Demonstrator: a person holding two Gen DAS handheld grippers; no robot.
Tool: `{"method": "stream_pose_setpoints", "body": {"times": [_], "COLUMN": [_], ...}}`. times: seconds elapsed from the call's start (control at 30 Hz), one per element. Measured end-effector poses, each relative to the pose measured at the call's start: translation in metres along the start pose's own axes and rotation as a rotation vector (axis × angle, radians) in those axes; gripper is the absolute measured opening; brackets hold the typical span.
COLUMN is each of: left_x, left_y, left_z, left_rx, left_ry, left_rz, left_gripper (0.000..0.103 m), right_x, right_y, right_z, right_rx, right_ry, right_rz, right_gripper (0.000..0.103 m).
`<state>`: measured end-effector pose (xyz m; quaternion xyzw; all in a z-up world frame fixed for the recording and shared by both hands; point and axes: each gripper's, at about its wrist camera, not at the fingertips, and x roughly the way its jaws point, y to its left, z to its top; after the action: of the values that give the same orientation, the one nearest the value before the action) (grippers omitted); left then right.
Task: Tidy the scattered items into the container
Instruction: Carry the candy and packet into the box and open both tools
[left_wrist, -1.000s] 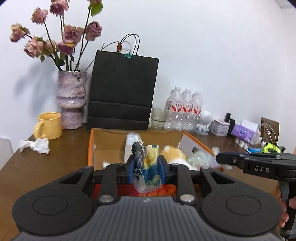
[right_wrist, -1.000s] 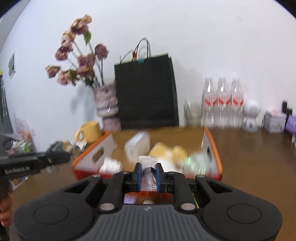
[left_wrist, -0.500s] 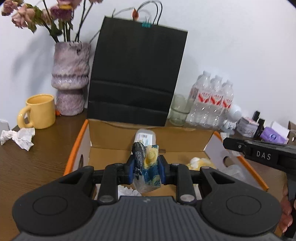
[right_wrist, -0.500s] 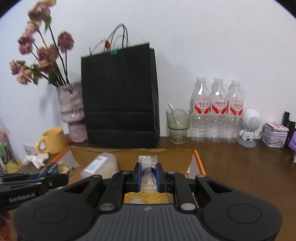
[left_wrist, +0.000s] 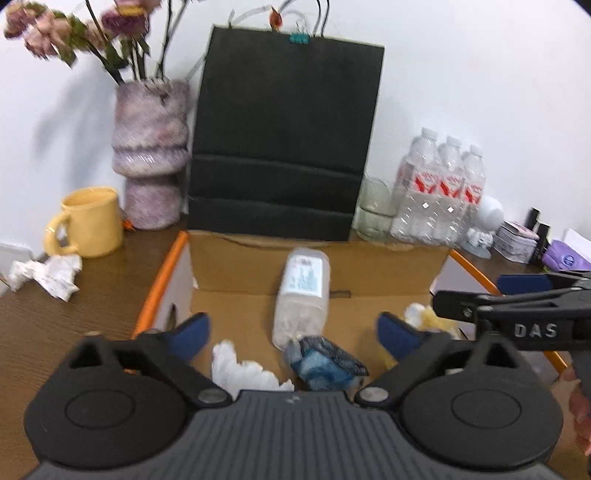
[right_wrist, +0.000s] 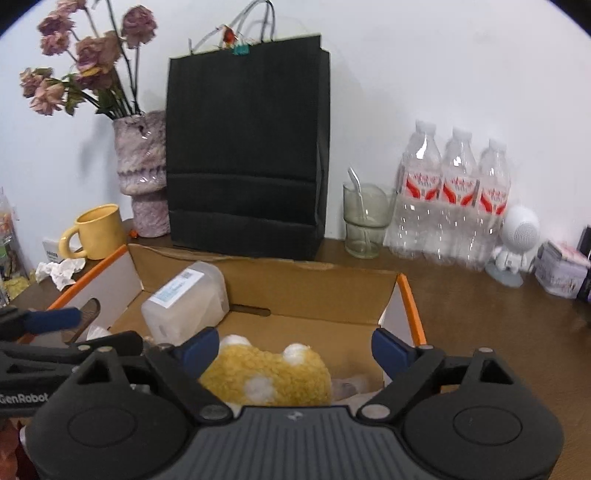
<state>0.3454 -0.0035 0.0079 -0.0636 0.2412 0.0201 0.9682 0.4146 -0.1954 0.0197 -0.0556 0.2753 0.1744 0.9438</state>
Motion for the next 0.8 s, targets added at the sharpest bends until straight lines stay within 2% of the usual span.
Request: {"method": "stream_pose_setpoints", "body": {"times": [0.03, 0.1, 0.57, 0.8], "left_x": [-0.003, -0.007, -0.012, -0.041], "left_y": [0.0, 0.0, 0.0, 0.001], "left_z": [0.002, 0.005, 0.008, 0.019], "left_rx": [-0.005, -0.015, -0.024, -0.046], "left_ry": [-0.01, -0.019, -0.015, -0.074], "left_rz": [0.007, 0.012, 0.012, -0.041], "left_gripper": [0.103, 0.103, 0.103, 0.103], "right_x": [-0.002, -0.006, -0.011, -0.042], "right_y": [-0.001, -0.002, -0.003, -0.008], "right_z": [0.001, 0.003, 0.006, 0.012], "right_rx": [0.006, 0.016, 0.015, 0.031], "right_ry": [0.001, 0.0, 0.005, -0.043], "right_rz": [-0.001, -0.012, -0.016, 0.025], "right_gripper": [0.099, 0.103, 0.103, 0.103]}}
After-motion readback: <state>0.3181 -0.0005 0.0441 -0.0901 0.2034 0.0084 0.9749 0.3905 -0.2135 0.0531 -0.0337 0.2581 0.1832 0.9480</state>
